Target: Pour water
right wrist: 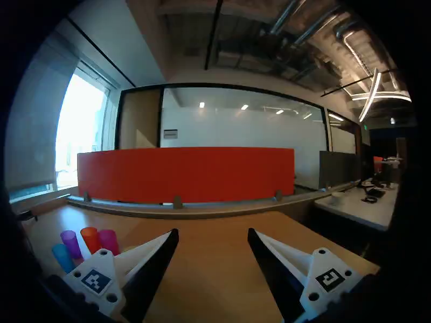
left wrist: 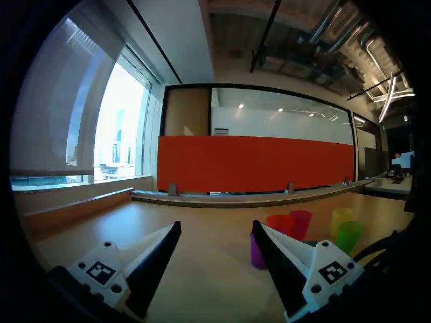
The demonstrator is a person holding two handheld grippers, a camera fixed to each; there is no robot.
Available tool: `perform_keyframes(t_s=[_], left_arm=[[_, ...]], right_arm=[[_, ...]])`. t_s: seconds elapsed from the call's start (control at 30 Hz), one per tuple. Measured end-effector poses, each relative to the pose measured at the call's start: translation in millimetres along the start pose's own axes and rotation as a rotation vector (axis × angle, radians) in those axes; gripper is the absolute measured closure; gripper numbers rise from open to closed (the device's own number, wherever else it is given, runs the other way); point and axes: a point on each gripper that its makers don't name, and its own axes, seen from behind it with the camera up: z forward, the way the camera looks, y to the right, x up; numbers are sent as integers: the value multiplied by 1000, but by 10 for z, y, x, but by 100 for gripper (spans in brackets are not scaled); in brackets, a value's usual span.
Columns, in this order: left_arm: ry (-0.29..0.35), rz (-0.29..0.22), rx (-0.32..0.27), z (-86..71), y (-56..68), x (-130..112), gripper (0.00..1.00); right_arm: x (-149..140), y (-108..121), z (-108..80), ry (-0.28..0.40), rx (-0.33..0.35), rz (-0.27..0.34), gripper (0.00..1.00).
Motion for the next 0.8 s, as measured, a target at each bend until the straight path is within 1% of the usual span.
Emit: perform_keyframes(t_s=[0.37, 0.57, 0.8], left_arm=[[-27, 6, 4, 40, -18, -89, 2], [-48, 20, 7, 62, -25, -152, 2], [-50, 21, 10, 77, -29, -161, 2]], right_arm=[[-27, 15, -9, -3, -4, 4, 1], [-35, 40, -31, -2, -5, 8, 1], [-18, 28, -37, 1, -3, 2, 1]])
